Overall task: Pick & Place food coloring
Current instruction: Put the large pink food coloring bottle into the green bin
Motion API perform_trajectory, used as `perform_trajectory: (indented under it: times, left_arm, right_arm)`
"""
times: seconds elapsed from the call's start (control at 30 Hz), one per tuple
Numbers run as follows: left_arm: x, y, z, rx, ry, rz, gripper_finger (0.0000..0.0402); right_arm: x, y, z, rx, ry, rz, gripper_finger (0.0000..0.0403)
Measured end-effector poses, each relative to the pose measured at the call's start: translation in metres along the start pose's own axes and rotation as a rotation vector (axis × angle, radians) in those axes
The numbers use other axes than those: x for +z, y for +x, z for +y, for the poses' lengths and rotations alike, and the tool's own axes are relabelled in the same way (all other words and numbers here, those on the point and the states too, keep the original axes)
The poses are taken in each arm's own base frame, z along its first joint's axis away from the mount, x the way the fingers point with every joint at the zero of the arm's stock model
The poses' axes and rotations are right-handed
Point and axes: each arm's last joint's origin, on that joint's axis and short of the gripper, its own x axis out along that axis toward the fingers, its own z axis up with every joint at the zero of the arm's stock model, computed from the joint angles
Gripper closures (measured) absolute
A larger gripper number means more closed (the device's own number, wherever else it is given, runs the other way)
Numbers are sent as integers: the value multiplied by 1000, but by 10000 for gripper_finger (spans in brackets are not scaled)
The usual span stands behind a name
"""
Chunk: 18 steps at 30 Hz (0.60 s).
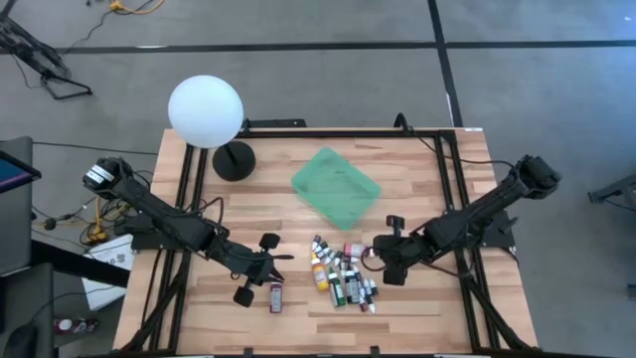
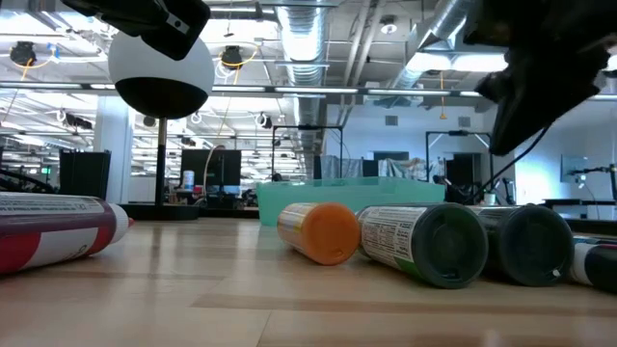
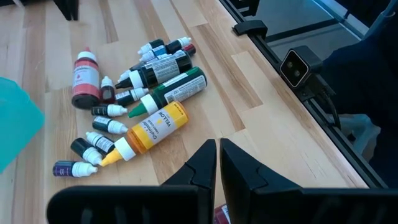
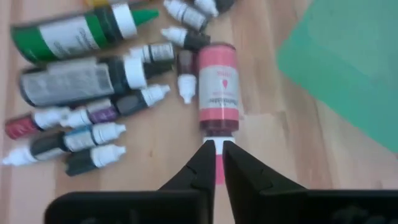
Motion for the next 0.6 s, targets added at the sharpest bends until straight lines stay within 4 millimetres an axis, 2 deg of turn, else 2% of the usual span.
perform_trajectory:
  times: [0.3,0.6]
  left_arm:
    - [-1,0,0,0,0,5,386]
    - [-1,0,0,0,2,6,386]
  right_arm:
    - [-5,31,0,6,-9,150,305]
    - [-7,42,-3,3,0,209,276]
